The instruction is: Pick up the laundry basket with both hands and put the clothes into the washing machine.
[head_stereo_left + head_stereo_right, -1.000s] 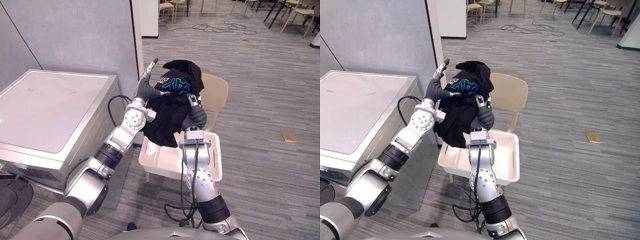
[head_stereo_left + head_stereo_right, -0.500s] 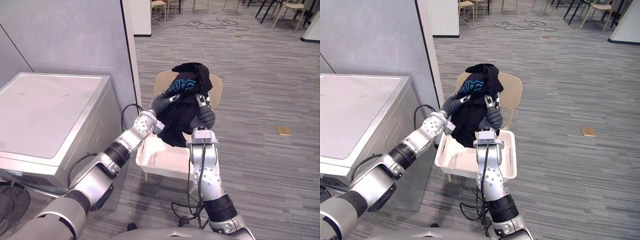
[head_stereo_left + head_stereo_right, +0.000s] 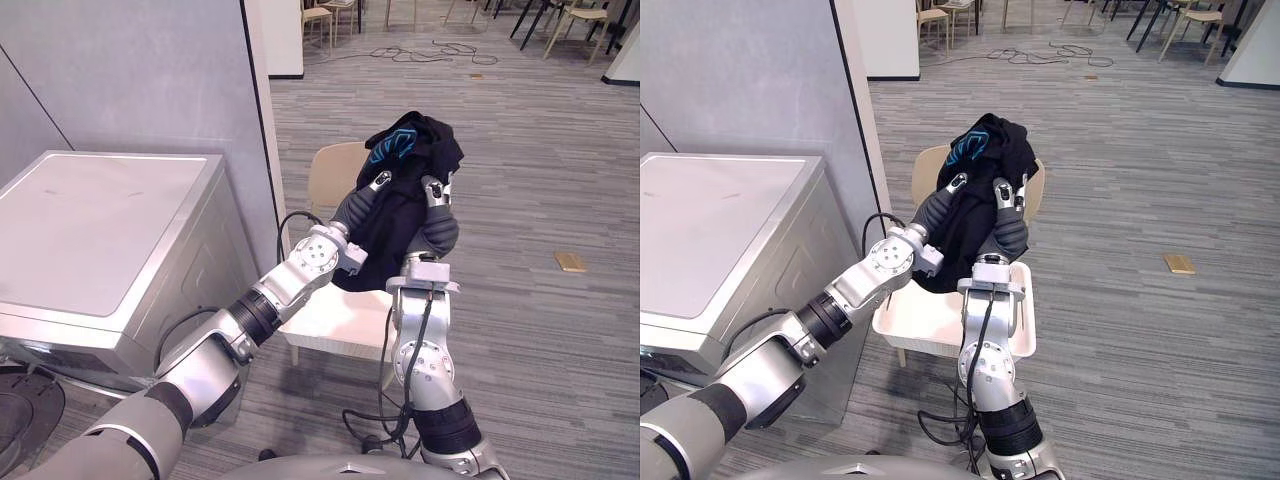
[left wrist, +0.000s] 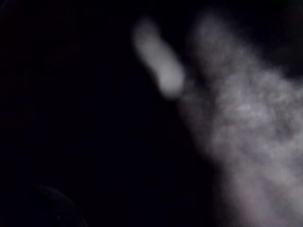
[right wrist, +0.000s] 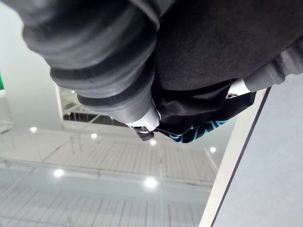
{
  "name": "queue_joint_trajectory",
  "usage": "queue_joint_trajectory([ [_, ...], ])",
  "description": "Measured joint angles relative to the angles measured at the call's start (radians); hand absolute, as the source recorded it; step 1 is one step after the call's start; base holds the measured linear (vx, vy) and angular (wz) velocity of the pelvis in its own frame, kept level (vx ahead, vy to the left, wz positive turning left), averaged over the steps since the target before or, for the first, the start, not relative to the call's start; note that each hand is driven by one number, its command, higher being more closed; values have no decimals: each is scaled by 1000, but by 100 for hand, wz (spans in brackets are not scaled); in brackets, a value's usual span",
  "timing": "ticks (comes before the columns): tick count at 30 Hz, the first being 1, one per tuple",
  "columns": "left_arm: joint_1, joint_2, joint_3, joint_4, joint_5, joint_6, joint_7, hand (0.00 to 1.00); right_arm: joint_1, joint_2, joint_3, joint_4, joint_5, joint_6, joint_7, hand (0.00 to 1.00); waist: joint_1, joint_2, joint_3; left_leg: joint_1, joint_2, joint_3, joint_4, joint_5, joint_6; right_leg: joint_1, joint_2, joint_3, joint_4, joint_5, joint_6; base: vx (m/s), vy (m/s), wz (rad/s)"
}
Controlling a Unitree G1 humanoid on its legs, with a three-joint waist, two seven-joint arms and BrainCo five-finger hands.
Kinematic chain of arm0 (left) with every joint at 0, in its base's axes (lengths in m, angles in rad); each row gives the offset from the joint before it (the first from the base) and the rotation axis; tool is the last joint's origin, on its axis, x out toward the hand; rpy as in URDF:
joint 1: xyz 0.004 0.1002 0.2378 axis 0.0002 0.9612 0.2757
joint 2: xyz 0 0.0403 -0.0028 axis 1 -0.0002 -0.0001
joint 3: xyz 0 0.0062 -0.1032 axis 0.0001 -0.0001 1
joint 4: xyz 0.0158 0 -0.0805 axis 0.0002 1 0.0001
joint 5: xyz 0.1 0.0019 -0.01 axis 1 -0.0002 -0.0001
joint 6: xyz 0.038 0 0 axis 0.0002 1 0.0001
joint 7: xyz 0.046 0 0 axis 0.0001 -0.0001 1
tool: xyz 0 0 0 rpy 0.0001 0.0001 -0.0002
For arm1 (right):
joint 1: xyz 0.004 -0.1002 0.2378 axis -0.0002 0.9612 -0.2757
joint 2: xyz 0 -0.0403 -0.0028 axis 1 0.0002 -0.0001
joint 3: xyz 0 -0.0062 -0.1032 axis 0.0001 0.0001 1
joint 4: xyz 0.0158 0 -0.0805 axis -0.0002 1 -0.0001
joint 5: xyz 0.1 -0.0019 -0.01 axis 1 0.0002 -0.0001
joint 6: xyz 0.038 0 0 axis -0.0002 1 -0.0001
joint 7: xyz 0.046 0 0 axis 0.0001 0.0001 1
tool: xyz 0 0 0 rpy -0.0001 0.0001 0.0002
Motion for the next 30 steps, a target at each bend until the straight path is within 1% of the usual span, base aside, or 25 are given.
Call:
queue_joint_trajectory([
  [4, -3, 0, 8, -33, 0, 1, 13, 100, 1, 6, 0, -26, -6, -7, 5, 100, -5, 1, -4, -3, -3, -14, -1, 3, 2, 5, -3, -14, 1, 0, 0, -3, 1, 10],
  [6, -3, 1, 11, -46, -1, 4, 13, 100, 2, 5, 0, -26, -33, -7, 8, 100, -4, 1, -5, -4, -3, -17, -1, 3, 2, 4, -3, -16, 1, -1, -1, -16, 3, 5],
  [7, -3, 4, 15, -58, -4, 7, 13, 100, 3, 5, -1, -31, -39, -7, 12, 0, -4, 1, -6, -5, -3, -17, -1, 4, 1, 4, -3, -16, 1, -1, -2, 0, 0, 0],
  [9, -3, 7, 16, -80, -21, 10, 13, 100, 26, 1, -8, -52, -40, -6, 34, 0, 2, 1, -6, -6, -3, -19, -1, 4, 0, 4, -3, -17, 1, -2, -2, 0, 0, 0],
  [10, -3, 11, 17, -103, -32, 11, 11, 100, 61, -5, -20, -69, -47, 4, 53, 0, 8, 1, -6, -7, -3, -20, -1, 4, 0, 4, -3, -19, 1, -2, -3, 0, 0, 0],
  [12, -2, 36, 31, -142, -41, 11, 6, 100, 118, -25, -44, -68, -74, 43, 57, 0, 11, 1, -6, -7, -3, -21, -1, 4, 1, 4, -3, -19, 1, -3, -4, 0, 0, 0],
  [14, 8, 70, 92, -222, -64, 9, -3, 100, 227, -56, -98, -41, -77, 110, 56, 0, 15, 1, -6, -8, -3, -22, -1, 6, 3, 4, -2, -19, 0, -3, -4, 0, 0, 0],
  [15, 16, 77, 116, -248, -71, 8, -7, 100, 257, -69, -115, -27, -78, 126, 57, 0, 16, 1, -6, -8, -3, -22, -1, 6, 3, 4, -2, -19, 0, -2, -3, 0, 0, 0],
  [16, 37, 96, 164, -295, -78, -1, -11, 100, 307, -75, -159, 3, -78, 152, 55, 0, 16, 1, -6, -8, -3, -22, -1, 6, 3, 4, -1, -19, 0, -1, -1, 0, 0, 0],
  [17, 58, 112, 204, -321, -79, -10, -12, 100, 337, -75, -201, 25, -78, 166, 55, 0, 16, 1, -6, -7, -3, -22, -1, 6, 3, 4, 0, -18, -1, -1, -1, 0, 0, 0],
  [18, 93, 137, 265, -354, -87, -18, -12, 100, 371, -75, -272, 42, -78, 179, 54, 0, 14, 1, -6, -7, -3, -21, -1, 6, 3, 5, 1, -17, -3, -1, -1, 0, 0, 0],
  [19, 114, 152, 296, -369, -98, -22, -11, 100, 384, -75, -308, 50, -79, 185, 54, 0, 12, 1, -6, -7, -3, -21, -1, 6, 3, 5, 2, -16, -4, -1, -1, 10, -4, -4],
  [21, 217, 203, 418, -432, -119, -36, -1, 100, 414, -75, -437, 82, -87, 190, 53, 0, 7, 0, -5, -6, -2, -19, -2, 4, 1, 5, 4, -13, -9, -1, -1, 8, -6, -4],
  [22, 245, 211, 446, -450, -122, -38, 6, 100, 418, -75, -466, 94, -98, 190, 53, 0, 7, 0, -5, -6, -2, -19, -2, 4, 0, 5, 5, -13, -9, -1, -1, 9, -7, -3],
  [24, 359, 220, 533, -521, -137, -52, 11, 100, 432, -72, -546, 136, -119, 191, 53, 0, 7, -1, -5, -4, -1, -16, -2, 0, -4, 4, 6, -10, -15, -3, -2, 6, -5, -4],
  [27, 483, 218, 578, -602, -140, -60, 8, 100, 438, -42, -592, 162, -123, 208, 54, 0, 8, -2, -5, -2, -2, -10, -2, -5, -9, 4, 7, -2, -21, -3, -2, 3, -2, -6],
  [30, 573, 205, 578, -659, -154, -61, -4, 100, 454, -15, -598, 202, -155, 218, 56, 0, 11, -4, -5, -1, -2, -7, -2, -8, -11, 4, 6, 2, -22, -3, -2, 6, -1, -3],
])
